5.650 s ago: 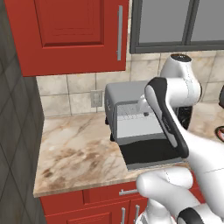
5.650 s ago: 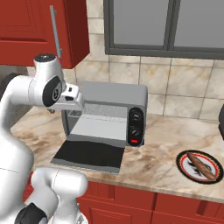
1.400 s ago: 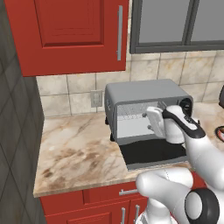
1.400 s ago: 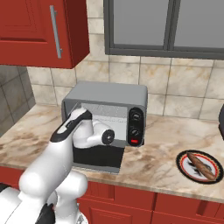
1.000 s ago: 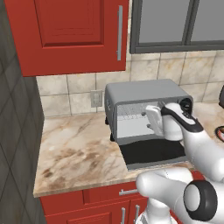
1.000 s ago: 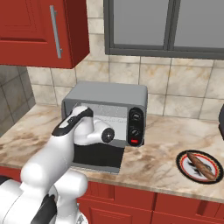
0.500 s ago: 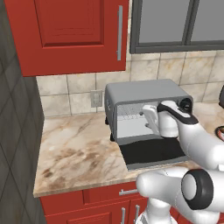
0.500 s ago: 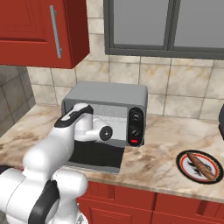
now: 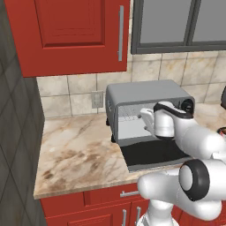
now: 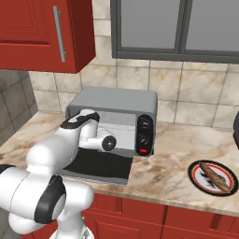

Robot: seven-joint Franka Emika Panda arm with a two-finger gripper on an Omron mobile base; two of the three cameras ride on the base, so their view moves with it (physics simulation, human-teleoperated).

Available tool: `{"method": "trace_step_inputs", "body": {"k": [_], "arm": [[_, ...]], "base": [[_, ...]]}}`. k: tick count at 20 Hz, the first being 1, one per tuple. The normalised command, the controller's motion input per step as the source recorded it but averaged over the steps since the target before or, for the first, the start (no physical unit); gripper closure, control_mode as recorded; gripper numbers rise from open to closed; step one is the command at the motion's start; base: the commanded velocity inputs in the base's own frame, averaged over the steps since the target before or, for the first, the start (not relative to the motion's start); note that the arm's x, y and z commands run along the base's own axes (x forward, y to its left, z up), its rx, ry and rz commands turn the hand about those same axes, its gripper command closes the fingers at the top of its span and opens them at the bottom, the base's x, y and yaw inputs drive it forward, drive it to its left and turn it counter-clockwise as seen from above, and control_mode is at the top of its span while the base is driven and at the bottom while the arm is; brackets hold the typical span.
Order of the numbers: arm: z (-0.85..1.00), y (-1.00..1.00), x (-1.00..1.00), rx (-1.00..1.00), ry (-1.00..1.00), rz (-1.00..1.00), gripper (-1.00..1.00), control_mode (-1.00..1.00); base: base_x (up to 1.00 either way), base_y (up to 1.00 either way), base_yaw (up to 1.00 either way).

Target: Pull the toaster oven rack outwards. Pick up the baguette from the plate and place it on the toaster oven rack. Close the toaster oven door fully and set the temperature to the lowest setting.

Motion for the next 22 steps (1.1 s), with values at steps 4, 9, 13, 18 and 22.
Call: {"method": "trace_step_inputs", "body": {"k": [4,9,13,18,22], "arm": [[0.0,0.01,0.18,-0.02,-0.02,-0.04,-1.0,-1.0],[0.0,0.0,0.16,0.0,-0.01,-0.05,-1.0,-1.0],[0.0,0.0,0.15,0.0,0.0,-0.04,-1.0,-1.0],[0.0,0.0,0.15,0.0,0.0,-0.04,-1.0,-1.0],[0.0,0.0,0.09,0.0,0.0,-0.02,-1.0,-1.0]], "base": [[0.0,0.0,0.0],[0.0,0.0,0.0],[0.0,0.0,0.0],[0.0,0.0,0.0],[0.0,0.0,0.0]]}}
